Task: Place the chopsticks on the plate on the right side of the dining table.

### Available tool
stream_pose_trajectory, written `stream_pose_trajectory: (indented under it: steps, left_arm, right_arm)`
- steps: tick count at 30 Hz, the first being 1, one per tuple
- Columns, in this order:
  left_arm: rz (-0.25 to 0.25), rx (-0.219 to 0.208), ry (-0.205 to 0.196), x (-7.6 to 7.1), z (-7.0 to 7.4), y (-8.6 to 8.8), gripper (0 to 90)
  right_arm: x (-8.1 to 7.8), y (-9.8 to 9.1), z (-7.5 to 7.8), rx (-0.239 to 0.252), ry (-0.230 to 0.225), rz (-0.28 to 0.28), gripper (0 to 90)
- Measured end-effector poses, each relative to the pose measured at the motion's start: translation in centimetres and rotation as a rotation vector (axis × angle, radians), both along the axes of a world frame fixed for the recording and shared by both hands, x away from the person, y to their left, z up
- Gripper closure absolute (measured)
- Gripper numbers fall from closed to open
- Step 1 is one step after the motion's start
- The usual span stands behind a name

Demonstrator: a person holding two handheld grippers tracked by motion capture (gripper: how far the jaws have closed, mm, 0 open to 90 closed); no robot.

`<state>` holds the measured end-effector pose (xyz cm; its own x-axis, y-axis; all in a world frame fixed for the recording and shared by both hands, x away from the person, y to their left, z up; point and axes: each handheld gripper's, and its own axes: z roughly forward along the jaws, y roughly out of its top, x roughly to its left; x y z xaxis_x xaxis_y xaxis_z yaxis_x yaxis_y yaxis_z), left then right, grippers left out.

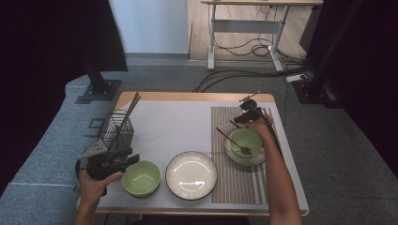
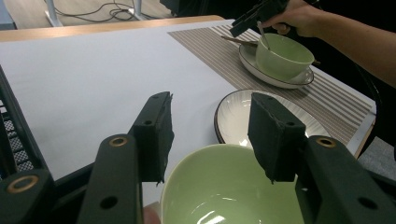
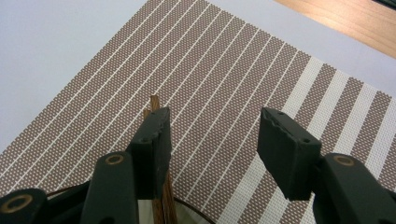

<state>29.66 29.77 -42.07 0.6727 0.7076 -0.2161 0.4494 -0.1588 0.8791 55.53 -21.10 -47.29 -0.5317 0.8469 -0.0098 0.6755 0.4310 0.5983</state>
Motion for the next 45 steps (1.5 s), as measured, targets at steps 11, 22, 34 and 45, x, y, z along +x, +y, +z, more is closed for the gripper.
stream_pose_trajectory:
  steps: [11,22,34,45]
  left_arm:
    - [0.002,-0.005,-0.002,-0.04,0.04,0.1,50.0]
    - [0.001,-0.003,0.001,0.05,-0.02,0.05,49.9]
    - [0.001,-0.004,0.001,0.08,-0.05,0.1,49.9]
    - [0.0,-0.004,0.005,0.13,-0.12,0.09,49.9]
  right_arm:
    - [0.25,0.09,-0.34,-0.018,0.013,0.002,45.5]
    - [0.11,0.17,-0.06,-0.037,0.009,0.032,46.4]
    - [0.07,0.54,-0.29,-0.047,0.023,0.052,46.9]
    - [-0.06,0.74,-0.29,-0.064,0.036,0.073,48.5]
